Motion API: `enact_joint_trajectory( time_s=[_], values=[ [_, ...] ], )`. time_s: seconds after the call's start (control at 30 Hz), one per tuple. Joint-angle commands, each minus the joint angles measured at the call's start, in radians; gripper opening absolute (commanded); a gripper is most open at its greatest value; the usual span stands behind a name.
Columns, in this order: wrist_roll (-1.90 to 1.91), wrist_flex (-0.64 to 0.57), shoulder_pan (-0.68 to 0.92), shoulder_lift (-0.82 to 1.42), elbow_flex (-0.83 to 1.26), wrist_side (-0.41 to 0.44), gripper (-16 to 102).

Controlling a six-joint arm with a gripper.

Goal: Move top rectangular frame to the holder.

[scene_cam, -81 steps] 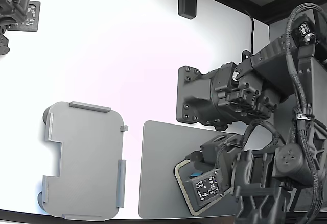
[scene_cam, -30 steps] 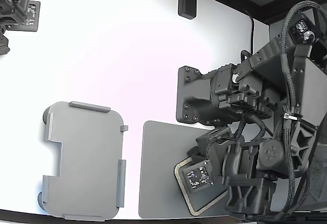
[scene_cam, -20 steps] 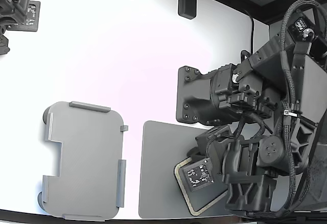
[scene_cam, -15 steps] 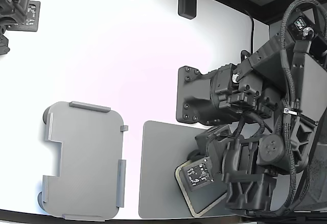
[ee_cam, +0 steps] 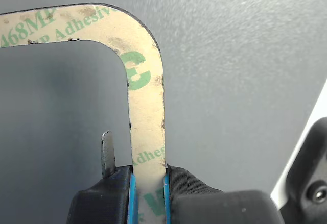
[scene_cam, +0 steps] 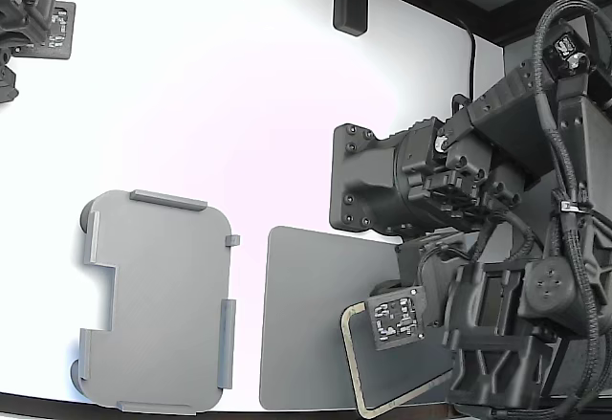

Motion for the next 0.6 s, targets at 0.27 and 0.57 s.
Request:
enact_joint_trajectory(
  time_s=[0.27,0.57],
  values=[
    [0.825,0.04,-0.23,-0.147,-0.371,0.227,-10],
    [1.097,0.04,-0.565,-0.459,-0.667,0.19,-11]
  ],
)
